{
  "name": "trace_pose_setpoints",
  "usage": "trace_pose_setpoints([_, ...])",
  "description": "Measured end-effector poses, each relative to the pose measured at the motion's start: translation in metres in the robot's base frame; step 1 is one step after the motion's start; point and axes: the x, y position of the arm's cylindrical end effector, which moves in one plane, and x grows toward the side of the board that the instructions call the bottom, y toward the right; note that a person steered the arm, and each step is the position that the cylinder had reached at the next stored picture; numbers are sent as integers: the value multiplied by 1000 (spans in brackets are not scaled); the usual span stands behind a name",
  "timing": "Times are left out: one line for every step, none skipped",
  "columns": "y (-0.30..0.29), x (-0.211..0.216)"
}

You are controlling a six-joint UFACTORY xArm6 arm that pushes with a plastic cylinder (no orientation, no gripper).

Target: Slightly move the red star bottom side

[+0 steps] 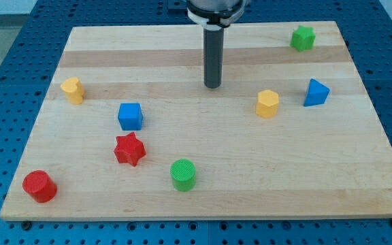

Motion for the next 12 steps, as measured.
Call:
trace_pose_setpoints([-10,50])
trace_pose_setpoints([-14,99])
trace_pose_setpoints([-26,99])
trace_pose_setpoints([-95,96])
trace_pose_setpoints([-104,97])
trace_pose_setpoints([-104,109])
trace_pose_setpoints([-104,118])
trace_pose_setpoints([-104,144])
trace_pose_setpoints([-101,161])
trace_pose_setpoints([-98,175])
trace_pose_setpoints([-98,175])
trace_pose_setpoints([-91,213])
